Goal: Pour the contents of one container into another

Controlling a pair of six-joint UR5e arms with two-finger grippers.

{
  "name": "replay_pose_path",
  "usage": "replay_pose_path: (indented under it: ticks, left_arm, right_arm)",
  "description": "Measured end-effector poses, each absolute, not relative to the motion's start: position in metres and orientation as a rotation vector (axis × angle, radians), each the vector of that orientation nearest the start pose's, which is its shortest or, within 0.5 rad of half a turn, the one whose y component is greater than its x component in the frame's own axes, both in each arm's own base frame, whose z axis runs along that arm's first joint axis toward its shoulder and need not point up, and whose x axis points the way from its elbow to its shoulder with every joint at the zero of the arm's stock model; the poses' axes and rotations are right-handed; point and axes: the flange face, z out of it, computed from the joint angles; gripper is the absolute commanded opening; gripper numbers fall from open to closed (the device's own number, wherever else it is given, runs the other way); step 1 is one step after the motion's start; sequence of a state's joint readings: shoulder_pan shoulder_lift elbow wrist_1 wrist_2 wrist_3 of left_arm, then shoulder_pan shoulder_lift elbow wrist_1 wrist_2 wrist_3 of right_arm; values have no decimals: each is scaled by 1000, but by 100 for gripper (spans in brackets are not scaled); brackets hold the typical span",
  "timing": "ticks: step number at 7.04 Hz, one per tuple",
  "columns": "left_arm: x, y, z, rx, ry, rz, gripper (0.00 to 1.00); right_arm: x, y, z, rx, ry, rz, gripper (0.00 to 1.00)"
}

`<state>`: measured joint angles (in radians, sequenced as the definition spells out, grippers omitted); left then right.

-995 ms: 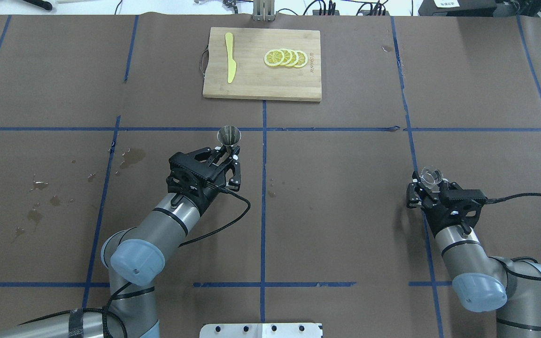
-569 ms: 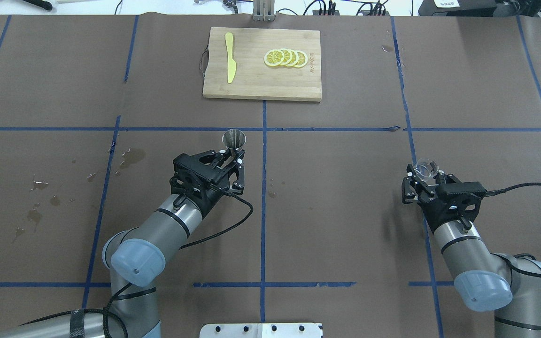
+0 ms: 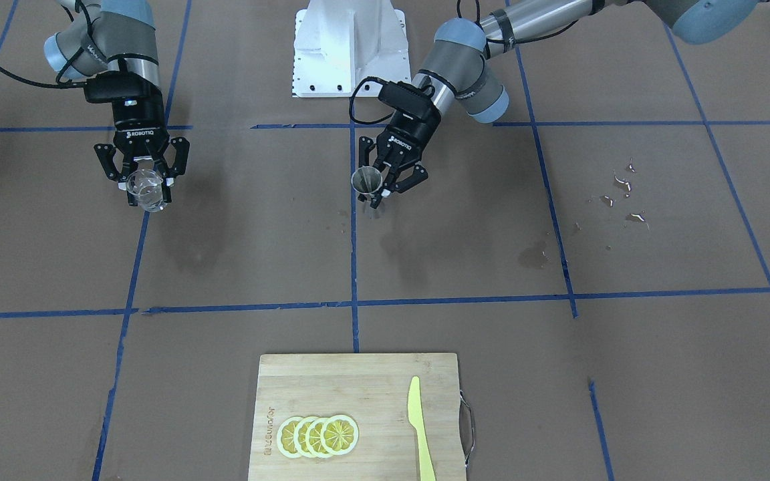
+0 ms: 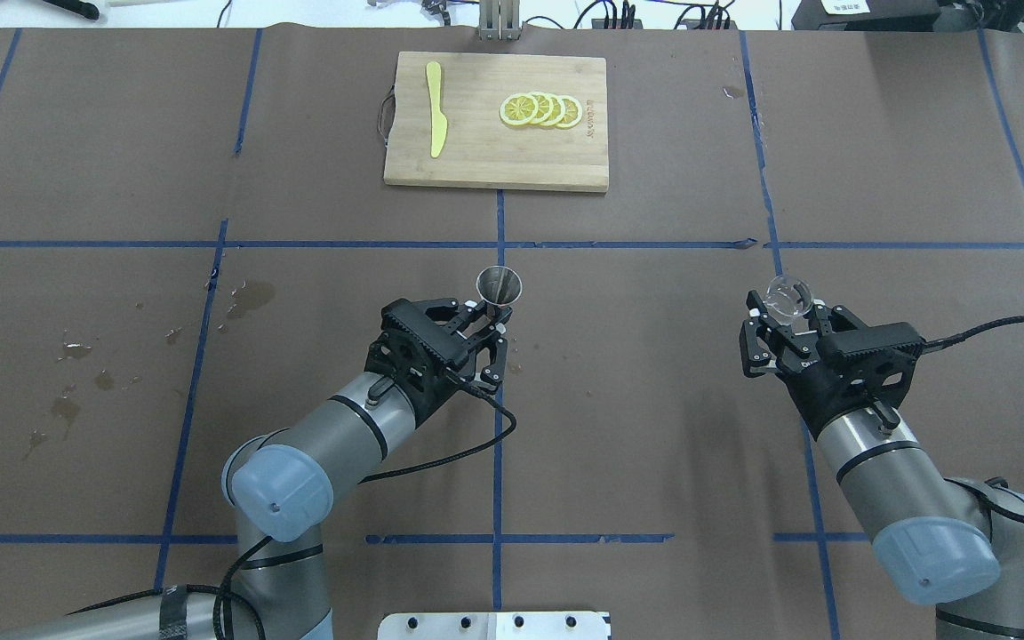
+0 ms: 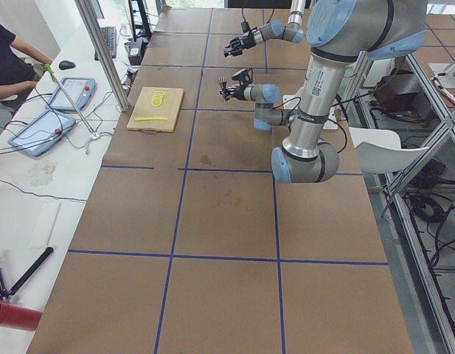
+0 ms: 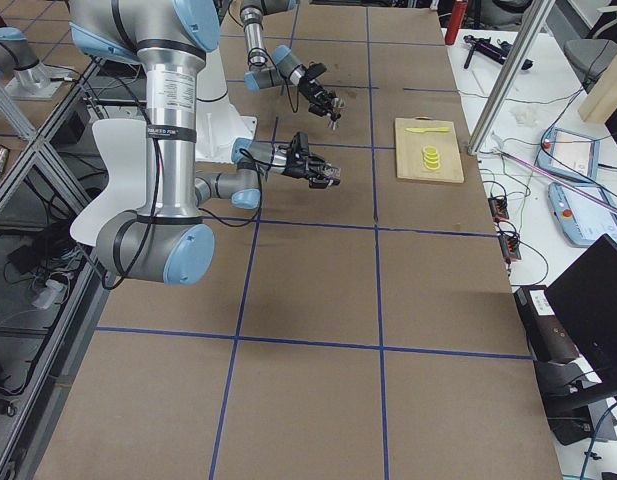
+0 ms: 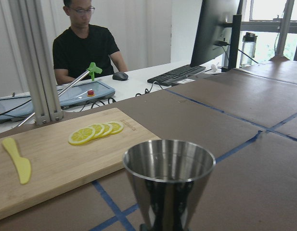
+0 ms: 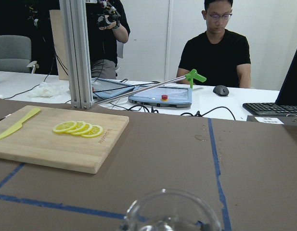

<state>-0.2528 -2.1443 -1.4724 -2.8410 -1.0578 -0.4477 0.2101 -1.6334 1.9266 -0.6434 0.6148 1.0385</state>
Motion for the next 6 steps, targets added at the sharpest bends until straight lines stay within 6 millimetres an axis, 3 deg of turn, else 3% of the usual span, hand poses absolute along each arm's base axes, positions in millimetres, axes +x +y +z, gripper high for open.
replay_pose_path:
  ticks: [2, 4, 6]
  left_arm:
    - [599, -336, 214, 1381, 1151, 232, 0]
    - [610, -335, 220, 1443, 1168, 273, 0]
    - [615, -333, 219, 1481, 1164, 335, 0]
  right_arm:
    - [-380, -291, 375, 1171, -773, 288, 13]
    - [-381, -276, 350, 1176, -815, 249, 13]
    - [-402, -268, 313, 1174, -817, 215, 13]
